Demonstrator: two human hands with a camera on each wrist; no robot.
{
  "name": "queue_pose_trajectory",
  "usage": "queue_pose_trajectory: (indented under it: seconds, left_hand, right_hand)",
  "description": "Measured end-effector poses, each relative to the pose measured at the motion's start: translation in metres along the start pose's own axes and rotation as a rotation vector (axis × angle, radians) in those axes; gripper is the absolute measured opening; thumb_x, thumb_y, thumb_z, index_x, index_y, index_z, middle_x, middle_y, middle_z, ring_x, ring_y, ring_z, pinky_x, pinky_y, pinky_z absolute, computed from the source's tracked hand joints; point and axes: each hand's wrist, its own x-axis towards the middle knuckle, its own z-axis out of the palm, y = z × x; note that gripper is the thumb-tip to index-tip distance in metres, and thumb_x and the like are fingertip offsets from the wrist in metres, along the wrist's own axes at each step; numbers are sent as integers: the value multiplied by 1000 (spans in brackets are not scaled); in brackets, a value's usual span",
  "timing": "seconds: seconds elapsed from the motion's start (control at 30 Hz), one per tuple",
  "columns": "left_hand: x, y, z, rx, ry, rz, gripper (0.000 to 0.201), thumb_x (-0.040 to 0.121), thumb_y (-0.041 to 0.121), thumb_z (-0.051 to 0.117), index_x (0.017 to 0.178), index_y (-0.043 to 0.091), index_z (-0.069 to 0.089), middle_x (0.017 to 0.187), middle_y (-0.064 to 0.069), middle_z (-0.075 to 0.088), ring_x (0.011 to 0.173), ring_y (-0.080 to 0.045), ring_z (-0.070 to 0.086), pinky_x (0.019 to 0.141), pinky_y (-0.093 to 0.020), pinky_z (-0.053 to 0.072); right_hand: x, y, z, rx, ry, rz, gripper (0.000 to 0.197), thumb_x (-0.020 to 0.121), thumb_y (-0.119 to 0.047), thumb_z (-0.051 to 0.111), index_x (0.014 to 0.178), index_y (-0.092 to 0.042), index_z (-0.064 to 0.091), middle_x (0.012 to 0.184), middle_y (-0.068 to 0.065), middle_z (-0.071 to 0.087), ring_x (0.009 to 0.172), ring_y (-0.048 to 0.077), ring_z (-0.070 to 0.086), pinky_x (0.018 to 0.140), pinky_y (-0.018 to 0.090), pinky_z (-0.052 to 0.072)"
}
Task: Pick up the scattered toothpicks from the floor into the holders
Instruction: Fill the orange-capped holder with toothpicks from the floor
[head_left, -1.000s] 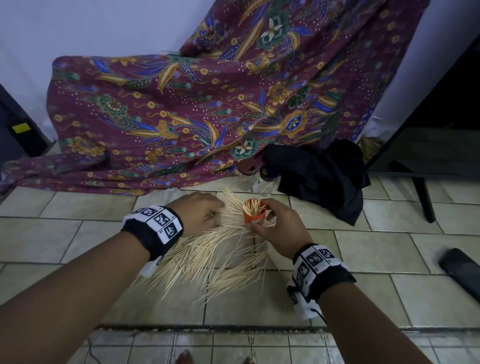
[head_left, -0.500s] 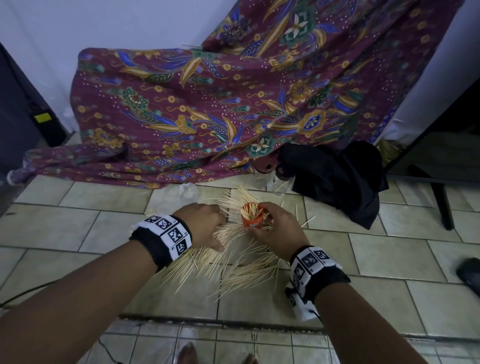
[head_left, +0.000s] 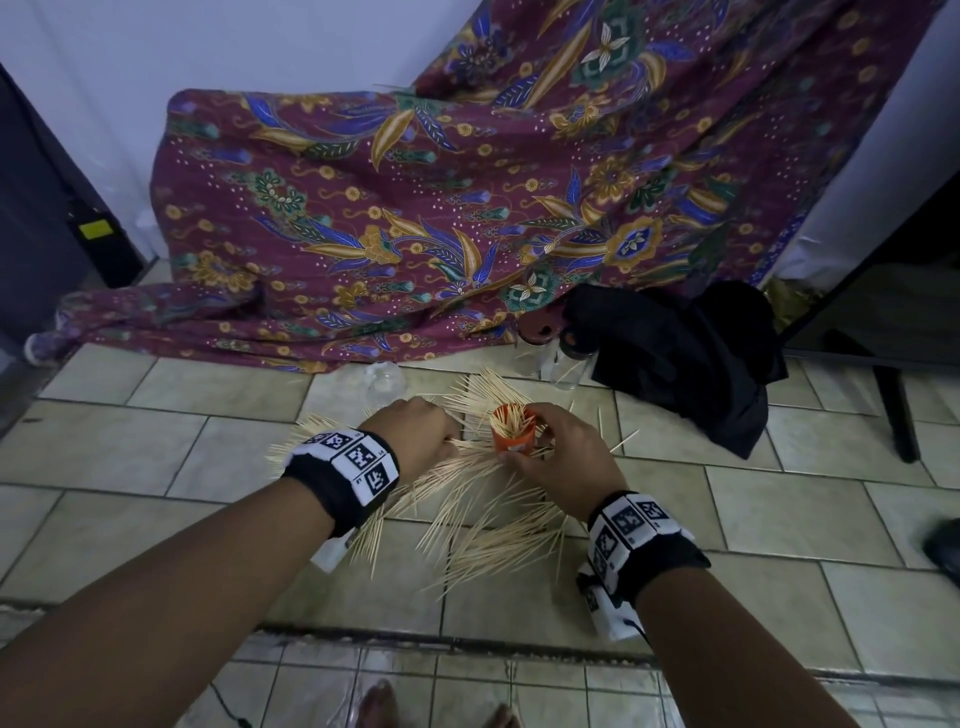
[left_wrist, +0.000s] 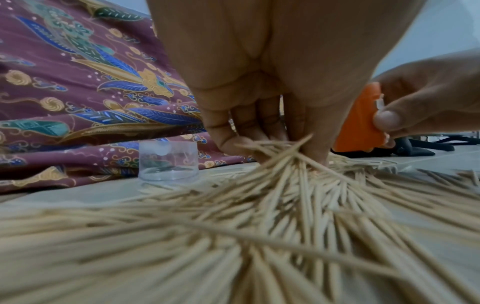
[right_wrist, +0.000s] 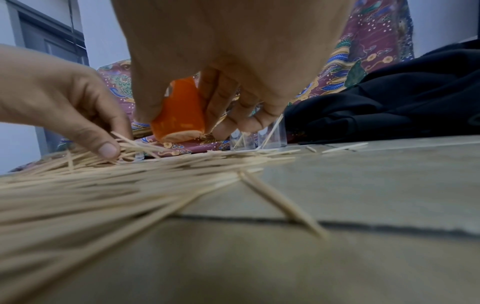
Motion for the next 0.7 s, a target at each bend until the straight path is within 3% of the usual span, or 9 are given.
queue_pose_trajectory:
  seconds: [0.13,0.37,0.43,0.5,0.53,0.6,0.7]
  left_hand:
    - [-1,-3,-8,-17,84,9,22,92,38,56,105,29,72,105,0,71,95,-22,64,83,-35,52]
    - [-4,-11,-26,-239,161,-24,14,91,33,62,90,26,74,88,7,69,81,-12,62,79,-31,52]
    - [-6,-11,-31,-270,174,-31,14,93,32,61,91,25,74,74,11,67,62,1,57,68,-23,51]
    - [-8,-11,-36,-286,172,-27,15,94,32,60,93,25,74,62,15,60,48,5,51,50,-6,35]
    - [-9,-11,-39,-288,175,-20,16,95,32,59,95,25,74,62,16,59,46,6,51,47,-7,34]
    - [-11,-14,-46,-287,180,-20,18,95,35,58,99,26,73,69,14,64,53,5,53,51,-10,36]
    - [-14,-17,-57,-282,189,-3,20,95,35,58,101,25,74,78,10,69,68,-8,63,61,-18,46]
  right_hand:
    - [-1,-2,-1,2,6,-1,67,77,-42,79,134,-20,53,126,-2,62,104,13,61,88,24,48]
    - [-2,-3,-2,5,0,-5,67,78,-43,79,135,-20,52,127,-2,61,108,12,59,90,24,48]
    - [-2,-4,-3,11,0,-7,67,78,-44,79,135,-20,52,126,-2,61,105,10,59,87,22,47]
    - [-3,-4,-3,16,1,-6,67,78,-43,79,135,-20,52,126,-2,61,102,9,59,86,20,46]
    - [-3,-4,-3,18,3,-8,67,77,-43,79,134,-19,52,125,-2,61,103,10,59,86,20,46]
    - [-4,-3,-3,21,4,-9,66,77,-43,79,133,-19,53,125,-1,62,107,12,59,89,22,47]
    - [-4,-2,-2,13,-7,-16,67,77,-44,79,134,-19,53,127,-2,61,111,12,58,95,24,47]
